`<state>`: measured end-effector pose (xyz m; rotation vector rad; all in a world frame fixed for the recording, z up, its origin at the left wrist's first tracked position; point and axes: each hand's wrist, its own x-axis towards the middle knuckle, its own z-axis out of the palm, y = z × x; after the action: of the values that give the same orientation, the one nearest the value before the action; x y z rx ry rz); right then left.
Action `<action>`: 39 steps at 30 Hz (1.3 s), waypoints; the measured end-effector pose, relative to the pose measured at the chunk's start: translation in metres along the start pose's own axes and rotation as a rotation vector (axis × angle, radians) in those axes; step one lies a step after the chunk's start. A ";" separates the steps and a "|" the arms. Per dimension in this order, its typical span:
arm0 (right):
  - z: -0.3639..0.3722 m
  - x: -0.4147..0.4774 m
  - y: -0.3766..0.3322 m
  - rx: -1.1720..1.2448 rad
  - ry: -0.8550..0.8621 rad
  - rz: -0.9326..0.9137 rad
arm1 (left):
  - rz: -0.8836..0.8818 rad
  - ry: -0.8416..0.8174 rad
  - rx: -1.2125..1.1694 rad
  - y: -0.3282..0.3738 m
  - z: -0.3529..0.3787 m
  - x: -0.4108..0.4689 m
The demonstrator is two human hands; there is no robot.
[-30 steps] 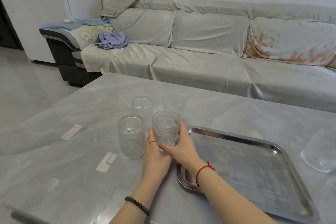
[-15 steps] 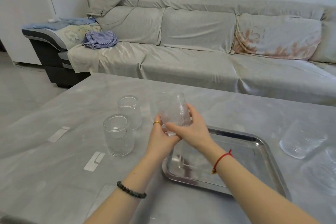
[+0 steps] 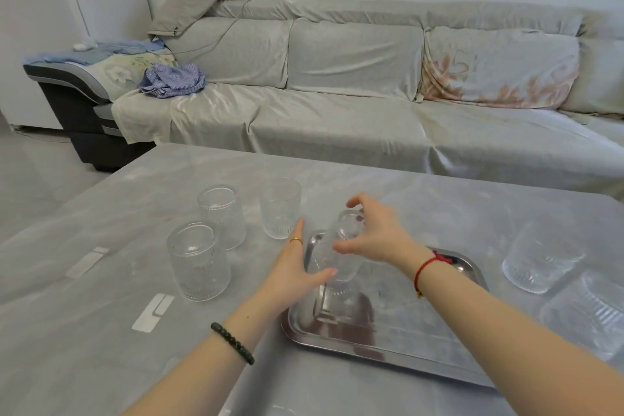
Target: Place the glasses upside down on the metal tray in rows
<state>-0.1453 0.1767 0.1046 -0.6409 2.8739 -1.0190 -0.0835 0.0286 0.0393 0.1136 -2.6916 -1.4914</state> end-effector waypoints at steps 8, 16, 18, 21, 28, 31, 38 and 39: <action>0.018 0.013 -0.003 -0.005 -0.003 -0.088 | 0.093 -0.049 -0.086 0.007 0.007 0.024; 0.045 -0.024 0.034 0.341 0.014 0.114 | 0.088 -0.045 0.009 -0.006 0.011 0.013; 0.056 -0.030 0.037 0.414 0.017 0.145 | 0.089 -0.056 -0.032 -0.010 0.014 0.009; 0.063 -0.028 0.036 0.439 0.054 0.164 | 0.086 -0.047 -0.047 -0.013 0.016 0.008; 0.064 -0.030 0.033 0.459 0.058 0.177 | 0.087 -0.041 -0.072 -0.015 0.017 0.005; 0.062 -0.037 0.026 0.350 0.114 0.138 | 0.068 -0.051 -0.097 -0.013 0.015 0.000; 0.062 -0.052 -0.043 0.182 0.327 -0.409 | 0.138 0.467 -0.184 -0.012 -0.015 -0.048; 0.068 -0.050 -0.055 0.236 0.268 -0.415 | 0.175 0.570 -0.193 -0.014 -0.026 -0.056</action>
<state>-0.0681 0.1172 0.0791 -1.1943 2.8237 -1.5773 -0.0246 0.0042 0.0401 0.2438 -2.0496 -1.3939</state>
